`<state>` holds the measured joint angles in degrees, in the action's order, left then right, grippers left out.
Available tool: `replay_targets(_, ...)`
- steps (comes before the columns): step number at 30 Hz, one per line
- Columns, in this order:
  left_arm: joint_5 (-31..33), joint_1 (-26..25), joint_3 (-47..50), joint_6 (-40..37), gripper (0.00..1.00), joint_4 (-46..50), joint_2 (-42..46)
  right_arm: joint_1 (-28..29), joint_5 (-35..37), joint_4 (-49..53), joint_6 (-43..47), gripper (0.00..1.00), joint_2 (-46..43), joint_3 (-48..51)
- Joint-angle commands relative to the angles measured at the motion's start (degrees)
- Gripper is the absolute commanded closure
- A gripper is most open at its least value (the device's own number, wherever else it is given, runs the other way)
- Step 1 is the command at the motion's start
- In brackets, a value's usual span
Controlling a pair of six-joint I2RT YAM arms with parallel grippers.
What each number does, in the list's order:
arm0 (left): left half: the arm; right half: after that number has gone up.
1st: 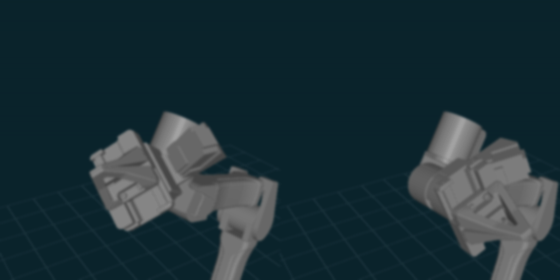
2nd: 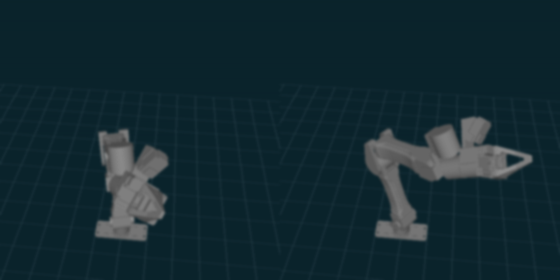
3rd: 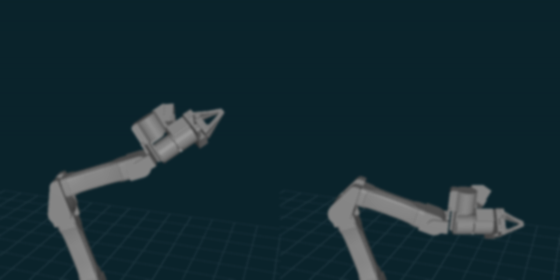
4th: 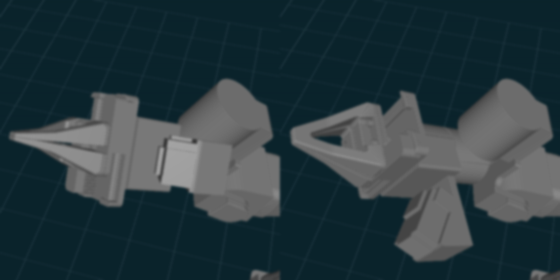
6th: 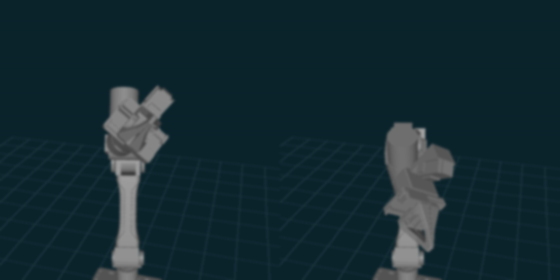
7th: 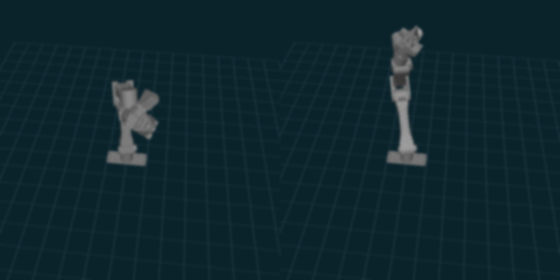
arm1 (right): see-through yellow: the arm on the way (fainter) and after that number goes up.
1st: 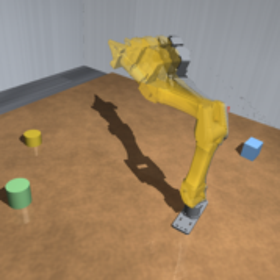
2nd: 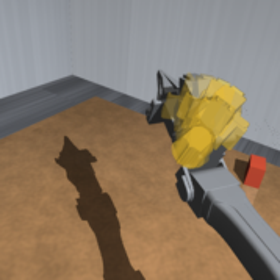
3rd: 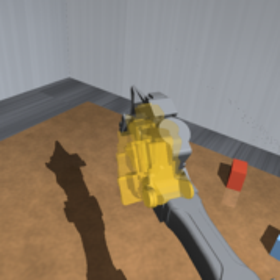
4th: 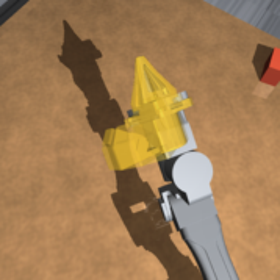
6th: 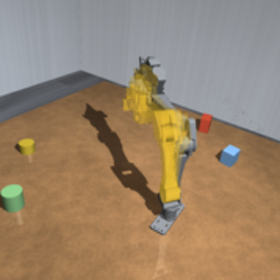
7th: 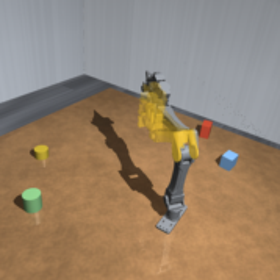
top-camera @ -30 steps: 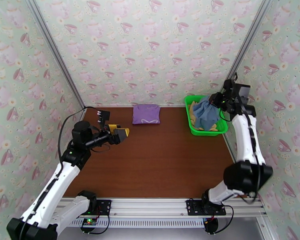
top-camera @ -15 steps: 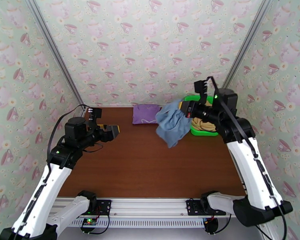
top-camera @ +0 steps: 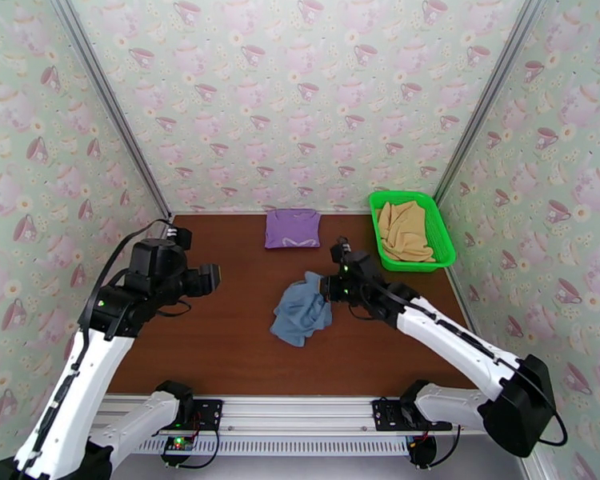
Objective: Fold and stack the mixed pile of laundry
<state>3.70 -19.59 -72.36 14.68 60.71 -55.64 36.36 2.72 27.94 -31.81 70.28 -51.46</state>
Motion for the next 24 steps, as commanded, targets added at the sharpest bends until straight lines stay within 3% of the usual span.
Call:
replay_targets(1,1.6,-6.2,4.4,3.7,0.22,-0.3,-2.1,-2.9,12.9,3.5,-1.2,0.38,-3.5,3.2)
replay_targets(4,2.3,-13.3,8.9,6.7,0.23,-5.3,-5.4,-3.8,13.5,5.9,2.1,0.21,-5.5,3.6)
replay_targets(9,2.9,-19.5,15.7,12.2,0.25,-14.0,-10.0,0.3,8.9,11.8,12.0,0.15,-2.4,-4.1)
replay_targets(16,6.2,-19.7,22.1,16.0,0.27,-14.3,-9.0,8.5,5.9,18.8,17.5,0.19,16.9,-20.3)
replay_targets(24,7.3,-17.6,25.8,16.9,0.25,-10.8,-2.1,10.8,3.5,21.6,13.4,0.29,33.5,-31.7)
